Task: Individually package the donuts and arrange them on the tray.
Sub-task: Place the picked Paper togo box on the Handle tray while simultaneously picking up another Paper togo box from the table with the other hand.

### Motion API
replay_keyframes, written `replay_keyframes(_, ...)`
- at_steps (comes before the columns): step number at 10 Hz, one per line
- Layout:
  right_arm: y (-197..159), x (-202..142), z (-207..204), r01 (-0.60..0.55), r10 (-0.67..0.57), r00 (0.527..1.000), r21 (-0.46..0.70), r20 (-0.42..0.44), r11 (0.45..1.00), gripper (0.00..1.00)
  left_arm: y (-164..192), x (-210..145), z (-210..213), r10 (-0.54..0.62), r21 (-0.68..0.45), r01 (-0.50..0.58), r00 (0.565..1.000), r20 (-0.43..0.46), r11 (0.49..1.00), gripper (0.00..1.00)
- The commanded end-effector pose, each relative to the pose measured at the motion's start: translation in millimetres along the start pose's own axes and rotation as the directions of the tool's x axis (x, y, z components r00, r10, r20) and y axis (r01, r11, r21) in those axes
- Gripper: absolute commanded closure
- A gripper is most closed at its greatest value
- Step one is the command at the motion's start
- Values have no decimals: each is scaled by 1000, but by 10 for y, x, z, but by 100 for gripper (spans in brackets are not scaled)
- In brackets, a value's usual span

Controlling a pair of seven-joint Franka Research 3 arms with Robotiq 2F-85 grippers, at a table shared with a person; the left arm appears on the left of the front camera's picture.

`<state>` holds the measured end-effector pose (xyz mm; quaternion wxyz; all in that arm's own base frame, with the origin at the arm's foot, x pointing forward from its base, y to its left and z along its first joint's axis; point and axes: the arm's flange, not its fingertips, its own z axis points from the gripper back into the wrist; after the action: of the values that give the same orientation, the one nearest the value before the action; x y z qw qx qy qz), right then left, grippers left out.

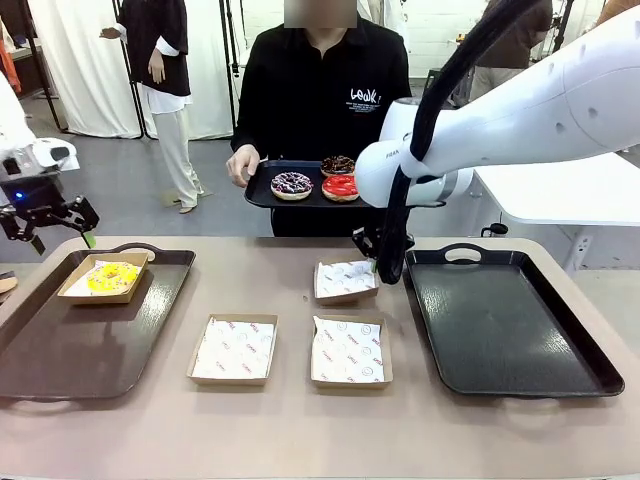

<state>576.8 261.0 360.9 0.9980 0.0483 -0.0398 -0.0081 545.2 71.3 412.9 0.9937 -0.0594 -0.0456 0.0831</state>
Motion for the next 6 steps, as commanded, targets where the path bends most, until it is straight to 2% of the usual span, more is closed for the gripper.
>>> replay_keyframes(1, 139, 60, 393, 16, -15, 1000, -33, 23, 999, 100, 278, -399, 372, 26, -214, -24, 1000, 9, 976, 0)
replay_keyframes(3, 306, 138, 876, 15, -12, 998, -44, 68, 999, 100, 600, -723, 703, 33, -466, -16, 999, 28, 885, 0)
replay_keyframes(4, 358, 171, 997, 16, -12, 997, -47, 72, 999, 100, 802, -887, 858, 38, -573, -14, 999, 31, 820, 0)
replay_keyframes(6, 468, 318, 1132, 29, -26, 998, -56, 55, 998, 100, 1360, -1117, 1084, 63, -752, -41, 998, 1, 658, 0)
